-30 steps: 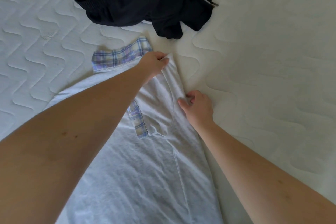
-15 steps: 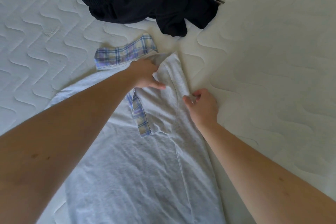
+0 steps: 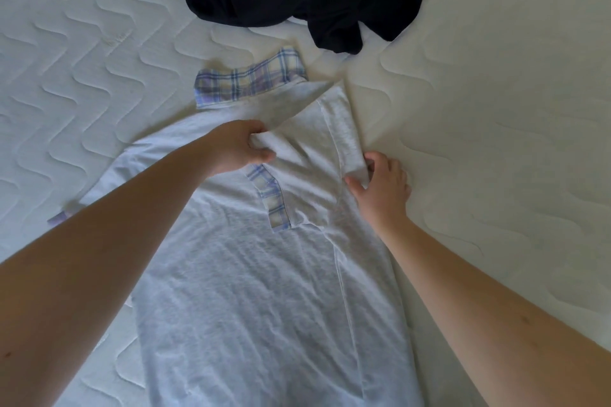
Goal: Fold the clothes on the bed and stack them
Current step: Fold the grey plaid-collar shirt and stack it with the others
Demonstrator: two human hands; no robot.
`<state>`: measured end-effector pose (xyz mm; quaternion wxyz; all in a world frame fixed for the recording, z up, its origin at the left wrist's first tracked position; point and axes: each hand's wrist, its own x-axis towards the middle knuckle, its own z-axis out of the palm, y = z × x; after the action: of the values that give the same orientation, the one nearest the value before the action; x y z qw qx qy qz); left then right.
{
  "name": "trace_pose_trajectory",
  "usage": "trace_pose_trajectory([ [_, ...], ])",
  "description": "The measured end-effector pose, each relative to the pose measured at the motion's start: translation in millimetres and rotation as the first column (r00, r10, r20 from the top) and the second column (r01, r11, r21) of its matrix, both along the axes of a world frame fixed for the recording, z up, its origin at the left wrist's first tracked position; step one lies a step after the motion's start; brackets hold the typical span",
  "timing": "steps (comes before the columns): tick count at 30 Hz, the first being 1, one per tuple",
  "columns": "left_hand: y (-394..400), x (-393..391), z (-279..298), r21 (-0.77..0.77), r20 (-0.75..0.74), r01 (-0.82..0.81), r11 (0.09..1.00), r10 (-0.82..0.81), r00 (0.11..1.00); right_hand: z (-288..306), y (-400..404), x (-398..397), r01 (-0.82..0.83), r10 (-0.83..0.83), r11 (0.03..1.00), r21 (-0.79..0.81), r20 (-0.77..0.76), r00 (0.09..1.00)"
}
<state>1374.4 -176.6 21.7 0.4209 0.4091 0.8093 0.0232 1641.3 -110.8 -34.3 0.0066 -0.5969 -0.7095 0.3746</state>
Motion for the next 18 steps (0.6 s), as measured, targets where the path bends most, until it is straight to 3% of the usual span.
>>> trace_pose_trajectory([
  [2,-9.6,-0.3,10.6,0.013,0.245,-0.188,0.982,0.179,0.953,-0.9,2.4,-0.8,0.013,-0.013,1.000,-0.011,-0.012,1.000],
  [3,-14.6,-1.9,16.2,-0.011,0.377,-0.293,0.956,0.276,0.884,-1.4,3.3,-1.4,0.020,-0.020,1.000,-0.015,-0.013,1.000],
  [5,-25.9,-9.1,20.7,-0.068,0.471,-0.420,0.905,0.400,0.786,-2.1,4.3,-3.3,0.026,-0.026,1.000,-0.016,-0.007,1.000],
  [7,-34.5,-13.7,17.2,-0.016,0.348,-0.436,0.900,0.414,0.841,-2.6,5.2,-5.2,0.030,-0.030,1.000,-0.003,0.014,0.999],
  [10,-46.1,-9.7,-0.3,0.113,-0.030,-0.372,0.921,0.377,0.926,-3.0,6.3,-6.5,0.034,-0.035,0.999,0.012,0.031,0.999],
  [13,-57.2,9.5,-13.8,0.151,-0.104,-0.413,0.898,0.430,0.897,-1.3,5.7,-4.6,0.029,-0.029,0.999,0.020,0.008,1.000],
  [16,-62.2,31.0,-18.4,0.334,-0.369,-0.152,0.930,0.278,0.887,-0.6,2.2,3.2,-0.023,0.024,0.997,0.070,-0.019,1.000],
  [18,-52.4,43.6,-16.7,0.456,-0.357,-0.024,0.890,0.208,0.911,-1.2,0.3,9.6,-0.061,0.065,0.994,0.089,-0.039,0.997],
])
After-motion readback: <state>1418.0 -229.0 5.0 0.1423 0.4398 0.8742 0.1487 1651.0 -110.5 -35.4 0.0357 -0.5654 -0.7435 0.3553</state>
